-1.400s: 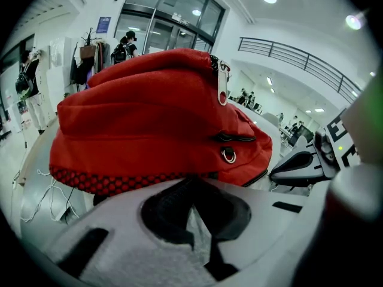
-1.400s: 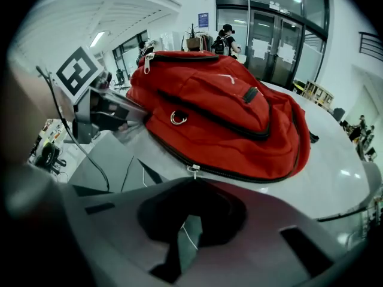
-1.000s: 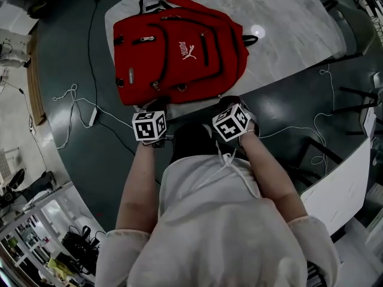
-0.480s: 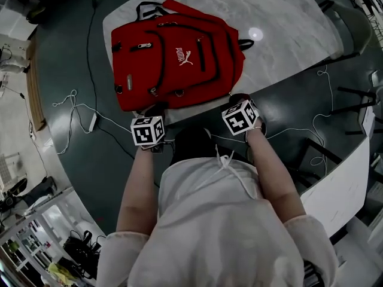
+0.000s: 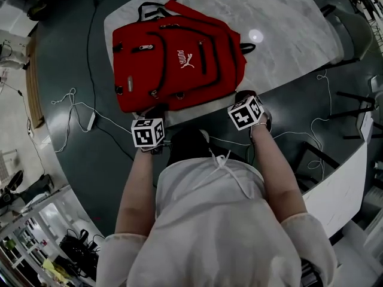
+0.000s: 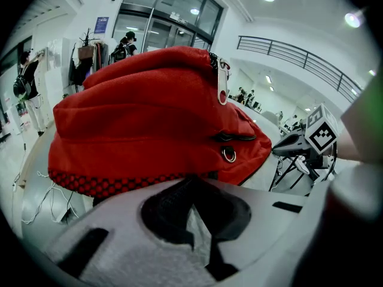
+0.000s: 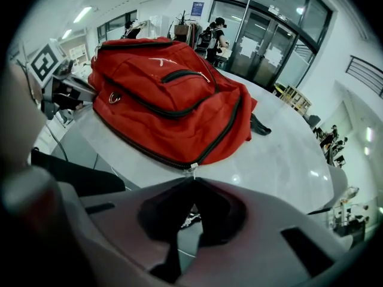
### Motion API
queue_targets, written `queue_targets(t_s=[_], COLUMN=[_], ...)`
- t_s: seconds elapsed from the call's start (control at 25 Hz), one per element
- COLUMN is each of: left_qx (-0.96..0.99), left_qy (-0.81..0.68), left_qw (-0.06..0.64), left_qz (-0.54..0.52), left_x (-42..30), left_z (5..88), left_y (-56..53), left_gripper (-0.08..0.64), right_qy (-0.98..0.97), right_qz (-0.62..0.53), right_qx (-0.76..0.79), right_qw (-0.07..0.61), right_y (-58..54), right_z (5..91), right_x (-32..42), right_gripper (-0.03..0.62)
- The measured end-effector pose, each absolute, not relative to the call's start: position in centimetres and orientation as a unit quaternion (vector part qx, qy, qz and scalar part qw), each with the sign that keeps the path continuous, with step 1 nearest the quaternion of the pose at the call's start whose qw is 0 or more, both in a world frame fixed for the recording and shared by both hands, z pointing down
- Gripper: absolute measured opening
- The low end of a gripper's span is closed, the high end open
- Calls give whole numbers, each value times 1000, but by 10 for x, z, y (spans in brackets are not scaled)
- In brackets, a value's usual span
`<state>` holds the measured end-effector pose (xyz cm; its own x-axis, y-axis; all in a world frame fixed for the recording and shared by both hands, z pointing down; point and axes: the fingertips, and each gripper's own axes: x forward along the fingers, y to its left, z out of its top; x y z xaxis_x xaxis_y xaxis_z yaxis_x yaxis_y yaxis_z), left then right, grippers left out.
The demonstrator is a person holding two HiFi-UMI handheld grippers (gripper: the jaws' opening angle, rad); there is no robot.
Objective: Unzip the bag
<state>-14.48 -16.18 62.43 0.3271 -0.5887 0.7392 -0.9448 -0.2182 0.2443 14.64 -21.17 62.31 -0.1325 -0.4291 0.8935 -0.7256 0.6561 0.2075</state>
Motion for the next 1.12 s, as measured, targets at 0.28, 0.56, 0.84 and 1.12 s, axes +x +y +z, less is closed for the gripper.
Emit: queue_targets(t_s=[0.28, 0.56, 0.84, 1.12], left_qx=[737, 737, 734, 755], left_qy=[-519, -520, -533, -555], left_qw=[347, 345, 347, 300], left_qz=[258, 260, 240, 180], left_x=[-145, -145, -144, -132], left_z=[624, 626, 622, 567], left_y=[-162, -163, -163, -156], left_gripper=[20, 20, 20, 20], right_qy=[-736, -734, -753, -784], right_qz=[182, 206, 224, 201], right_qx=[402, 410, 420, 447], right_qw=[513, 500, 455, 380], right_y=[-222, -223, -213, -208], right_z=[617, 616, 612, 557], right_x=[151, 151, 138, 105], right_gripper=[29, 29, 42, 74])
